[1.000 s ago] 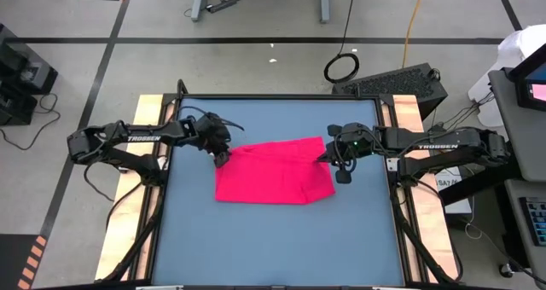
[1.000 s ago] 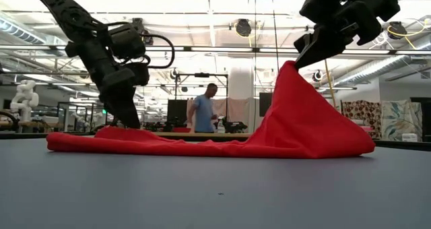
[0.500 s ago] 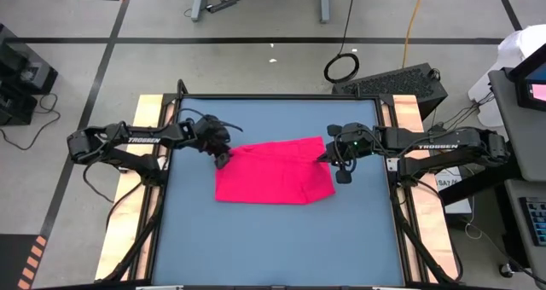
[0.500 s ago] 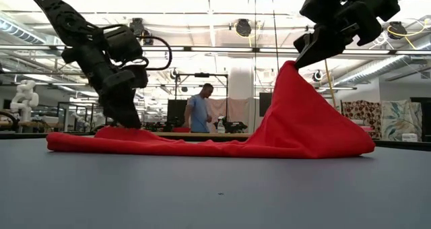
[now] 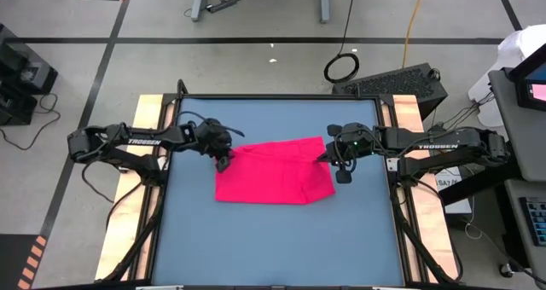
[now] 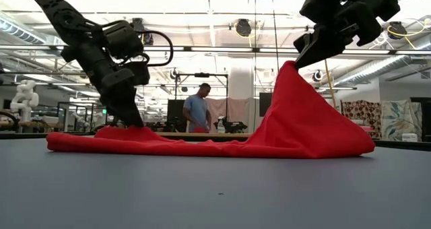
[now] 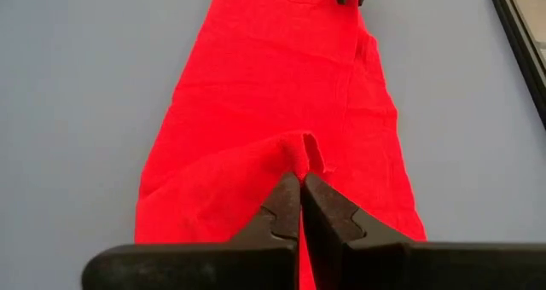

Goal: Roll towel
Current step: Roll the red towel

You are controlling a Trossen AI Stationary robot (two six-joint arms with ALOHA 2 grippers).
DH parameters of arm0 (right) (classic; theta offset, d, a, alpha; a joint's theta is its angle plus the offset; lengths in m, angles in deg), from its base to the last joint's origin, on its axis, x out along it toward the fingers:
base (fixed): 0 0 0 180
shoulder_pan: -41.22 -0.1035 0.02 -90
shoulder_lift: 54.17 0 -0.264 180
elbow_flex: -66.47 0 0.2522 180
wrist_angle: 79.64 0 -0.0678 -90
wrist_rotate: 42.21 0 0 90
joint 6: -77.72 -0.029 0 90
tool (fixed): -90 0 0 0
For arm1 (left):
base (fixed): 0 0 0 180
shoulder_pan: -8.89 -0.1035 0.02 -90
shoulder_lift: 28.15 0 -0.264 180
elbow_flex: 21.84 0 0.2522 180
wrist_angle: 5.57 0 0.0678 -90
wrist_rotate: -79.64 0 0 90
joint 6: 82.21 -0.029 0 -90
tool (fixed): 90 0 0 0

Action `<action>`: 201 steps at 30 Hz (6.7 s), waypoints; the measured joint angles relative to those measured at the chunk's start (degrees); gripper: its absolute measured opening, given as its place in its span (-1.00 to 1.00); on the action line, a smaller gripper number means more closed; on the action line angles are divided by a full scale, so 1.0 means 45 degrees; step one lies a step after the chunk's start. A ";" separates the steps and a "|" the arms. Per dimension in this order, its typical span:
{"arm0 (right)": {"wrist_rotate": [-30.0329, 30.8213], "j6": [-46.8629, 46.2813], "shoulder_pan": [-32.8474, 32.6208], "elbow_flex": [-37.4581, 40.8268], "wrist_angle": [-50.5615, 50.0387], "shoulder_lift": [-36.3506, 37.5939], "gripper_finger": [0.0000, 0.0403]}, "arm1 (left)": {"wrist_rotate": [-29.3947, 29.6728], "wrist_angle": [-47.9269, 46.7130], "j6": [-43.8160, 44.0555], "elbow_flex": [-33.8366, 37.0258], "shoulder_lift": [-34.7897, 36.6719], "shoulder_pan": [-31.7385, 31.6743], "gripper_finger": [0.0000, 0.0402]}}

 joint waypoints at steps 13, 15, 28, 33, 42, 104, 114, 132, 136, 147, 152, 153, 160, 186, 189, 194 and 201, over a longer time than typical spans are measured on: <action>-0.0002 0.0040 0.0001 0.0000 0.0078 0.0000 -1.00 | 0.0429 0.0540 0.0506 -0.0001 0.0116 0.0676 -0.95; 0.0001 0.0023 0.0001 -0.0005 -0.0103 0.0034 -1.00 | 0.0338 0.0285 0.1033 -0.0096 0.0472 0.0824 -0.96; 0.0918 -0.0812 0.0001 -0.0005 -0.1930 0.2035 -1.00 | 0.2146 -0.4174 0.3649 -0.0733 0.6991 0.3889 -0.98; 0.0023 -0.1389 0.0001 -0.0005 -0.2226 0.2727 -1.00 | 0.2951 -0.4676 0.4234 -0.0733 0.8896 0.5328 -0.99; -0.1720 -0.2689 -0.0104 -0.0005 -0.2308 0.3594 -1.00 | 0.3113 -0.4615 0.3481 -0.0733 1.0269 0.7041 -0.99; 0.3276 -0.2233 -0.0325 0.0495 -0.2199 0.2730 -1.00 | 0.6510 -0.4780 0.6356 -0.1098 0.7281 0.9286 -0.95; -0.0982 -0.7994 -0.0334 0.0515 -0.2812 0.3060 -1.00 | 0.3804 -0.1295 1.0476 -0.1098 0.7295 0.9679 -0.95; -0.5423 -1.3460 -0.1593 0.0515 -0.4869 0.3840 -1.00 | 0.3377 -0.0479 1.4004 -0.1098 0.6376 1.2050 -0.95; -0.5899 -1.4747 -0.2189 0.0515 -0.4689 0.4086 -1.00 | 0.3969 0.0449 1.4030 -0.1098 0.6353 1.2603 -0.97; -0.5497 -1.7023 -0.2564 0.0491 -0.3437 0.4690 -1.00 | 0.5693 -0.1760 1.3925 -0.1452 0.6809 1.3177 -0.99; -0.2200 -1.5607 -0.2559 0.0491 -0.3609 0.4205 -1.00 | 0.6222 -0.4320 1.4783 -0.1447 0.6514 1.3177 -0.99; -0.1613 -1.5297 -0.2552 0.0491 -0.3588 0.4061 -1.00 | 0.6388 -0.4553 1.4783 -0.1447 0.6481 1.3177 -0.99; 0.1506 -1.3613 -0.2554 0.0491 -0.3699 0.3041 -1.00 | 0.8044 -0.5232 1.4778 -0.1447 0.6363 1.3175 -0.97; 0.2249 -0.8380 0.2060 -0.0252 -0.3546 0.1111 -1.00 | 0.9232 -0.7475 1.3945 -0.1462 0.5956 1.0890 -0.96; 0.2089 -0.7989 0.2380 -0.0248 -0.3424 0.0608 -1.00 | 0.9299 -0.7723 1.3720 -0.1462 0.5802 1.0565 -0.96; 0.1673 -0.7684 0.2517 -0.0248 -0.2924 -0.0444 -1.00 | 0.9443 -0.7877 1.3540 -0.1462 0.5573 1.0118 -0.96; 0.1672 -0.7670 0.2517 -0.0248 -0.2578 -0.1699 -1.00 | 0.9711 -0.8009 1.2838 -0.1384 0.4982 0.9640 -0.96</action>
